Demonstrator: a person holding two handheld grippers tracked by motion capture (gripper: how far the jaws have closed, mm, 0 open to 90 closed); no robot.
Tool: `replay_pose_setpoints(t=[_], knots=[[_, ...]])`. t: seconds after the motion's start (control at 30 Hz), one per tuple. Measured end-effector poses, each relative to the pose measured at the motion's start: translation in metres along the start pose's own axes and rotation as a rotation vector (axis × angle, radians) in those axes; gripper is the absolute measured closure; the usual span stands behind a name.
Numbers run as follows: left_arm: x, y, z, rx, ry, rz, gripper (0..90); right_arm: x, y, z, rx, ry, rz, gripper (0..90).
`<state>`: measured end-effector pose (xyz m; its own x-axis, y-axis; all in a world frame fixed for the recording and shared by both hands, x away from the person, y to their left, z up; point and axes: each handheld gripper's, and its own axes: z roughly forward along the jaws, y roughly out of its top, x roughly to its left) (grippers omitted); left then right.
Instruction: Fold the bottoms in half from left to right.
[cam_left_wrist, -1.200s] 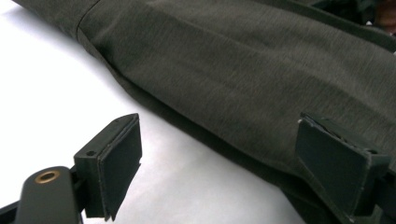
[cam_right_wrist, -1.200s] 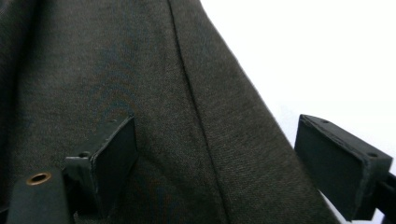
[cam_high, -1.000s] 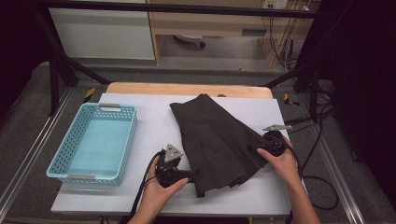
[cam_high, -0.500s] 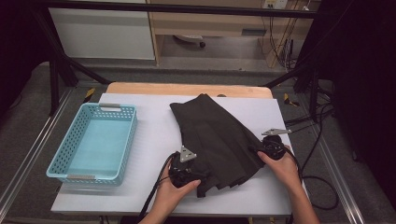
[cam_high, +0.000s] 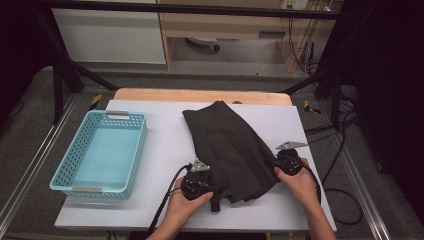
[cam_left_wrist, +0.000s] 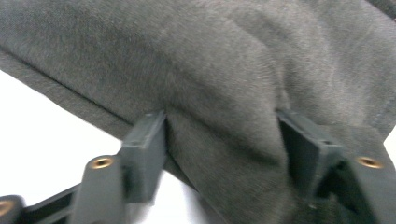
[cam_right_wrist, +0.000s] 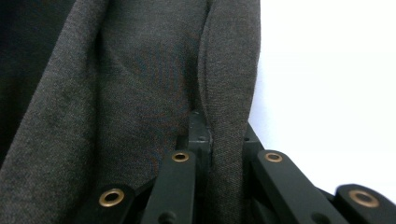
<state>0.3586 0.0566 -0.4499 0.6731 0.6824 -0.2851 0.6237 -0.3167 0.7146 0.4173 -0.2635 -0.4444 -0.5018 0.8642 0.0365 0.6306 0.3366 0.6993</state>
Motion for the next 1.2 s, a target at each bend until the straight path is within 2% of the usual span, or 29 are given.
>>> replay_pose_setpoints(t=[0.13, 0.23, 0.43, 0.67, 0.93, 1.2], knots=[[-0.003, 0.000, 0.000, -0.002, -0.015, 0.019, 52.7, 0.004, -0.003, -0.002, -0.005, 0.000, 0.003, 82.4], [-0.004, -0.001, 0.001, -0.003, -0.009, 0.040, 62.1, 0.007, -0.004, -0.003, -0.010, -0.006, 0.002, 82.4], [-0.002, -0.001, 0.000, -0.009, -0.008, 0.052, 76.1, 0.014, -0.007, -0.005, -0.016, -0.013, 0.005, 82.6], [0.004, 0.001, -0.011, -0.006, -0.012, 0.068, 79.6, 0.022, -0.014, -0.010, -0.036, 0.001, 0.047, 82.4], [0.014, -0.004, -0.029, 0.006, 0.008, 0.082, 79.7, 0.040, -0.024, -0.017, -0.049, 0.014, 0.081, 82.0], [0.028, -0.018, -0.054, 0.003, 0.045, 0.085, 79.5, 0.076, -0.039, -0.029, -0.060, 0.054, 0.124, 81.7]])
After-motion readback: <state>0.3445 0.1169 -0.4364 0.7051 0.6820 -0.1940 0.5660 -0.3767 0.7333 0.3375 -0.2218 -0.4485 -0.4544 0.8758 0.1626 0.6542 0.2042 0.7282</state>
